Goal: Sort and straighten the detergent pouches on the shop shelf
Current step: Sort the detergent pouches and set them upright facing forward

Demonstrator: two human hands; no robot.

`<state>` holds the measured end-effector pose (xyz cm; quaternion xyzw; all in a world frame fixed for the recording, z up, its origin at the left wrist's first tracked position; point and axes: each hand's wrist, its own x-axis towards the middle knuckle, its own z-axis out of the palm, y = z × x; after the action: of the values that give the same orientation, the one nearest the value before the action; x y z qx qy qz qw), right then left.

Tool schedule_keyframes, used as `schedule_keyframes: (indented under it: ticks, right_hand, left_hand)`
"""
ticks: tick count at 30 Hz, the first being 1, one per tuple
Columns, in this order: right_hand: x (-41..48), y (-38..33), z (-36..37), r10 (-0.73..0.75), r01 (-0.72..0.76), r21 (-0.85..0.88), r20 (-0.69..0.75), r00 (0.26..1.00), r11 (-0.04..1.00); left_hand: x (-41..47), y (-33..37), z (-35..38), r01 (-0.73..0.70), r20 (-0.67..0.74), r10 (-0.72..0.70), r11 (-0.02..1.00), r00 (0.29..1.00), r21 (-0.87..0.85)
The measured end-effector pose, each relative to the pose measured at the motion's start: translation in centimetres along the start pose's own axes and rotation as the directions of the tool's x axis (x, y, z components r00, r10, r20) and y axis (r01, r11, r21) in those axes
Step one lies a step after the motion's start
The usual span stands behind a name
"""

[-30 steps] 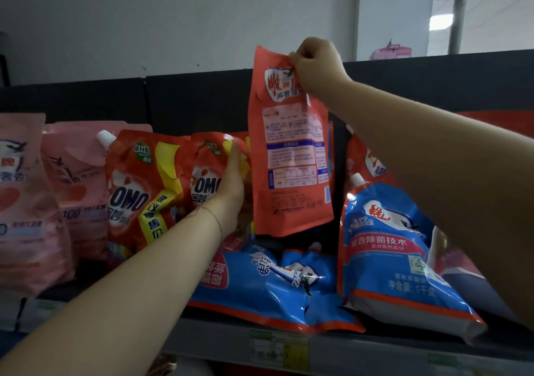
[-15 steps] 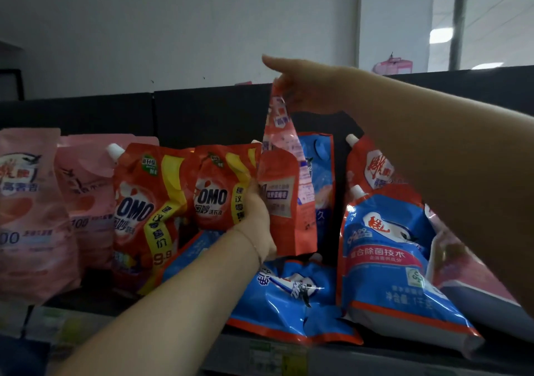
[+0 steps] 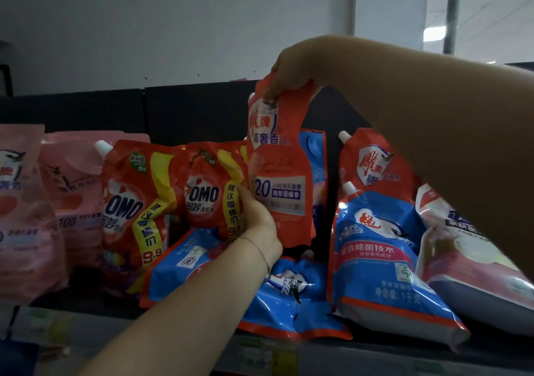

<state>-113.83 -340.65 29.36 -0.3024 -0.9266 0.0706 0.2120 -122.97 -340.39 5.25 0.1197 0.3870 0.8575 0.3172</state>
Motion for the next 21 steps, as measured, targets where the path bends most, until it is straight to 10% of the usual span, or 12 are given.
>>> schedule_keyframes:
  ticks: [10, 21]
  right_hand:
    - [1.6, 4.3, 2.4, -0.242, 0.245, -0.016, -0.229, 0.943, 0.969]
    - [1.8, 8.8, 8.2, -0.321, 0.262, -0.233, -0.268, 0.908, 0.936]
  left_hand:
    - [-2.6, 3.0, -1.8, -0.282, 0.421, -0.006, 0.733, 0.907, 0.619]
    - [-1.3, 1.7, -0.7, -0.424, 0.428, 0.089, -0.069, 0.899, 0.903]
